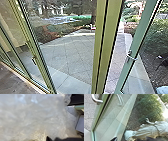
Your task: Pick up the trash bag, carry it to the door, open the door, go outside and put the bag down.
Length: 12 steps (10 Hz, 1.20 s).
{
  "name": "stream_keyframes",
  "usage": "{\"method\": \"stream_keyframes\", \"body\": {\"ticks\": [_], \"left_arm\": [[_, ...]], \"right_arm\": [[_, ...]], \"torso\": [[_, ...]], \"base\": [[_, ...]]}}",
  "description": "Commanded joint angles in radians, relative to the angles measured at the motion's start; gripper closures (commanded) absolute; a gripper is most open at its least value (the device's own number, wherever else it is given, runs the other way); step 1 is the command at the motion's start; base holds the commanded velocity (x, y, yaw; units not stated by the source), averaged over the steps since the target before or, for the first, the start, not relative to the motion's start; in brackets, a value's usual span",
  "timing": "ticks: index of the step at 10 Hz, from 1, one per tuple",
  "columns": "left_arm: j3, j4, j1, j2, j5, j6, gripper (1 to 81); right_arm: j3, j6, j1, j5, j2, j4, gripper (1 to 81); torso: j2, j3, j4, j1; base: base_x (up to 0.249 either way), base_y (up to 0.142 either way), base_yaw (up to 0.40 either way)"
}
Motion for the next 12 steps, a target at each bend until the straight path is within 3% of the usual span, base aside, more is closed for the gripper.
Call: {"method": "stream_keyframes", "body": {"ticks": [1, 3, 6, 9, 12], "left_arm": [[0.013, -0.007, -0.001, 0.008, 0.085, 0.002, 81.1], [0.014, -0.007, -0.001, 0.009, 0.085, 0.002, 81.1], [0.014, -0.007, 0.001, 0.012, 0.085, 0.000, 81.1], [0.014, -0.003, 0.002, 0.012, 0.085, 0.000, 81.1], [0.014, -0.006, 0.001, 0.009, 0.085, 0.000, 81.1]], "right_arm": [[-0.109, -0.086, 0.134, -0.033, -0.082, -0.160, 1.0], [-0.146, -0.152, 0.134, -0.022, -0.110, -0.203, 1.0], [-0.250, -0.266, 0.095, 0.055, -0.152, -0.203, 1.0], [-0.387, -0.293, 0.028, 0.206, -0.199, -0.175, 1.0], [-0.456, -0.295, -0.017, 0.291, -0.198, -0.121, 1.0]], "torso": [[0.000, 0.000, 0.000, 0.000], [0.000, 0.000, 0.000, 0.000], [0.000, 0.000, 0.000, 0.000], [0.000, 0.000, 0.000, 0.000], [0.000, 0.000, 0.000, 0.000]], "base": [[0.000, 0.000, 0.000], [0.000, 0.000, 0.000], [0.000, 0.000, 0.000], [0.000, 0.000, 0.000], [0.000, 0.000, 0.000]]}}
